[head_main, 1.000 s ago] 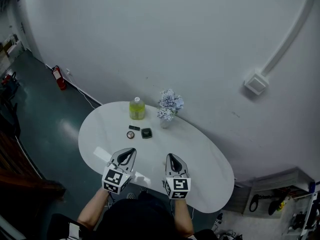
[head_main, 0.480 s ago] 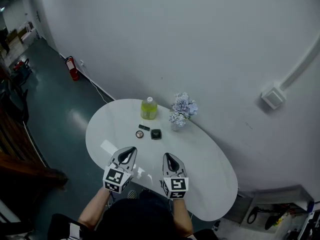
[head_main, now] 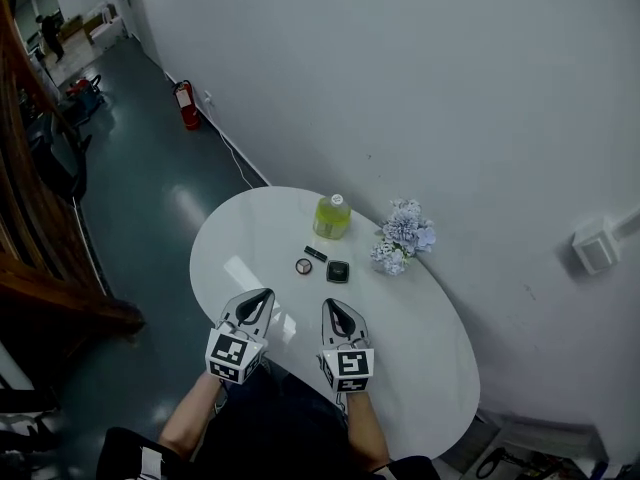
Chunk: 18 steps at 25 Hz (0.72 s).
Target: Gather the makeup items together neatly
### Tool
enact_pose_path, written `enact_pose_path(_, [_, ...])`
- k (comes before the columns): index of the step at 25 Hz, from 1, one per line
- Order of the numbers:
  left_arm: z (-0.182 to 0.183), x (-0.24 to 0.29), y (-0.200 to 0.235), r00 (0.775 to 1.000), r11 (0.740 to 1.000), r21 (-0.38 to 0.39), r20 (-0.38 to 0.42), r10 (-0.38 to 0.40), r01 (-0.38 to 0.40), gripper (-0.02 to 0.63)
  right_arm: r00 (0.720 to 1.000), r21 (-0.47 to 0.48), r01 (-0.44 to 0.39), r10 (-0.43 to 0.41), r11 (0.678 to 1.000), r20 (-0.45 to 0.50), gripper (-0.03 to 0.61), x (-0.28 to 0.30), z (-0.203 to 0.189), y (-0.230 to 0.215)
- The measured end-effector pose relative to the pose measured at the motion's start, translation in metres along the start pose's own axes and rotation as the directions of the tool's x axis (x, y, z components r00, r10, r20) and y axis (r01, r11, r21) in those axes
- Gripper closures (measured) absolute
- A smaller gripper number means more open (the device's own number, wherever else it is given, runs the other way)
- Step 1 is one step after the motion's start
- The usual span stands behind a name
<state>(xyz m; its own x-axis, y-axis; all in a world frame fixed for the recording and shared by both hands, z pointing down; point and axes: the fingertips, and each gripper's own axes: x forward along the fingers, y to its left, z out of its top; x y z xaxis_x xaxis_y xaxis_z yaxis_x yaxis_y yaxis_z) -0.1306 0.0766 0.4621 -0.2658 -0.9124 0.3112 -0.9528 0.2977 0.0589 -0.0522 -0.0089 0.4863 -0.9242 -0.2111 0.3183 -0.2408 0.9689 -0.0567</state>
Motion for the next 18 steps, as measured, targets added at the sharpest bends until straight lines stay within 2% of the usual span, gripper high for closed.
enact_pose_path(8, [-0.028, 0.017, 0.031, 0.998, 0.999, -0.030, -0.066, 0.021, -0.023, 0.594, 0.996, 0.002, -0.030, 0.030, 1.000, -0.083, 0.546, 0.045, -0.027, 0.001])
enact_pose_path(18, [-0.080, 0.059, 0.073, 0.985, 0.997, -0.065, -0.163, -0.054, 0.044, 0.594, 0.983, 0.027, 0.031, -0.026, 0.999, -0.181, 0.546, 0.105, -0.069, -0.010])
